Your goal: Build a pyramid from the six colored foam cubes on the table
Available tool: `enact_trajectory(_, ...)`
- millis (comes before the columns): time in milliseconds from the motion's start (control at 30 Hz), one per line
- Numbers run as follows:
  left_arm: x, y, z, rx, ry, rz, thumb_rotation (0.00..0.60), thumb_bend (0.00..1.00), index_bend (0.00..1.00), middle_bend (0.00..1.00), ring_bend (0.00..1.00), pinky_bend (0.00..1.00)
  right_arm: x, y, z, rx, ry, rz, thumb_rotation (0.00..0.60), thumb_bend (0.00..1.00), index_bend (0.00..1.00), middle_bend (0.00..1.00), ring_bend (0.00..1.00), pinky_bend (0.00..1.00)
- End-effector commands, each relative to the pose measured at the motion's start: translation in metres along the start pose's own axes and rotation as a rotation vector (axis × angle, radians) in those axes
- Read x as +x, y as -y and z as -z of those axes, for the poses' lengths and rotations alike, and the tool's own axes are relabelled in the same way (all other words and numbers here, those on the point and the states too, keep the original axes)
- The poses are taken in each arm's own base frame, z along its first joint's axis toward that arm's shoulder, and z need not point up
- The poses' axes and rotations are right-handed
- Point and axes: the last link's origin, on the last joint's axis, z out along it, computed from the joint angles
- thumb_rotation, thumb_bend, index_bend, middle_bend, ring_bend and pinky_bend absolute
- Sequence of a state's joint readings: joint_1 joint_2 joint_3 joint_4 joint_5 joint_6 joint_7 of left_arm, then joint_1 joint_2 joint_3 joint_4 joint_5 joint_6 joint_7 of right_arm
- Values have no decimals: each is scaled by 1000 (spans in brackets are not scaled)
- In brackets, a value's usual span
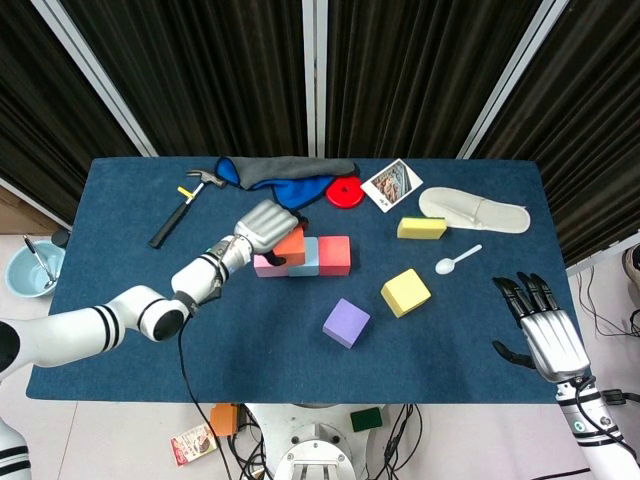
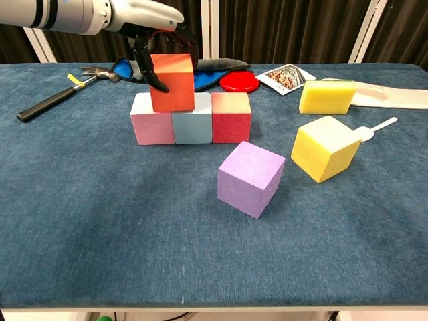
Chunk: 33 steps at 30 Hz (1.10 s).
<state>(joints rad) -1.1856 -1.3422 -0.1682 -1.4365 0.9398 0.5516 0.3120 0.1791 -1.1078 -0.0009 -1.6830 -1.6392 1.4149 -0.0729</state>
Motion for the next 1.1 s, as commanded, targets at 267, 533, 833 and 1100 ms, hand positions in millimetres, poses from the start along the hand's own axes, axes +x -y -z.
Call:
enact_trajectory(267,2,-2,1,-14,-12,-28,576,206,321,346,337,378,0,-2,1,-8,3,1,600,199,0,98,7,23)
enact_trajectory(533,-2,-5,1,-31,-2,-50,576,207,322,345,332,375,-1,-1,-1,-6,7,1,600,200,0,99,7,23)
enact_trajectory(833,-1,-3,1,-27,-11,-51,572,206,322,343,327,367,-1,-1,-1,-10,8,2,600,199,0,98,7,23)
enact_trajectory(1100,-2,-1,-1,-25,-1,-66,577,207,321,333,316,364,-2,-1,-1,-12,10,2,600,199,0,98,7,23)
